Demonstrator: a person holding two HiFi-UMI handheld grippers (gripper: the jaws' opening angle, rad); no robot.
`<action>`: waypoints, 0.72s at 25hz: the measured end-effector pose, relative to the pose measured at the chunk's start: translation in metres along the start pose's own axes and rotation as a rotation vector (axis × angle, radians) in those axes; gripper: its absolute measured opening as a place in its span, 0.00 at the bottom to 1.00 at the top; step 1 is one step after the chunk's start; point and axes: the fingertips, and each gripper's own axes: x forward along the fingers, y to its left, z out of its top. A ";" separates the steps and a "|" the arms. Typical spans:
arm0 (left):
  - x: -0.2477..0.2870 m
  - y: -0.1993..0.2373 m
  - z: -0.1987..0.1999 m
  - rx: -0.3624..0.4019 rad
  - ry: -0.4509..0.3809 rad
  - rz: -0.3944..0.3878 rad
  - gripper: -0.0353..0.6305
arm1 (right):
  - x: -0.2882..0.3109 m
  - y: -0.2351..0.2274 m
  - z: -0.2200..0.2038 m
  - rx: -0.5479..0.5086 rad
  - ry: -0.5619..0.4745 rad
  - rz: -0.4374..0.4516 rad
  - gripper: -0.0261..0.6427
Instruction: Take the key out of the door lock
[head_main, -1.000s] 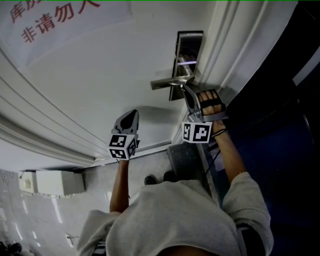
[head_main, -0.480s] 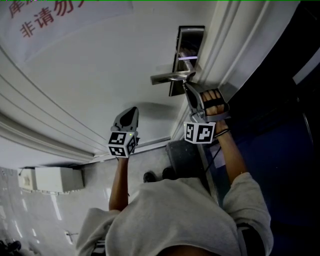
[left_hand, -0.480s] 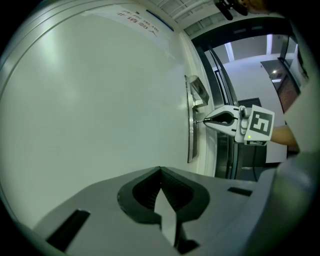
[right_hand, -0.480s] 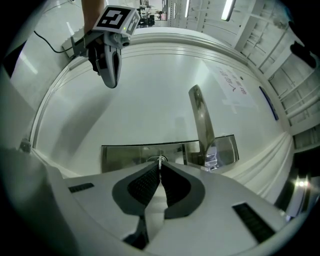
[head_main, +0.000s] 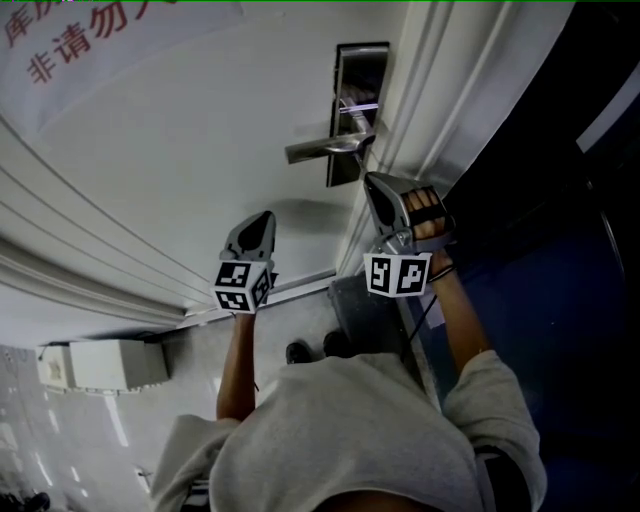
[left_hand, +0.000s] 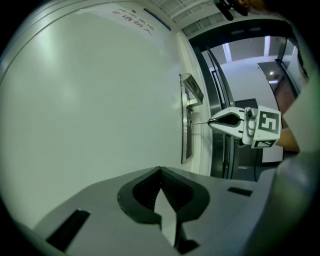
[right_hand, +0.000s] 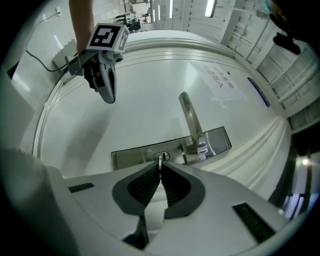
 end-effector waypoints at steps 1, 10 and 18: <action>0.000 -0.001 0.000 0.001 0.001 -0.001 0.08 | -0.002 0.001 -0.002 0.046 0.004 0.004 0.08; -0.008 0.007 -0.001 -0.002 0.004 0.029 0.08 | -0.010 0.019 -0.014 0.712 -0.001 0.068 0.08; -0.029 0.023 0.006 0.008 -0.004 0.097 0.08 | -0.010 0.044 -0.021 1.204 -0.060 0.130 0.08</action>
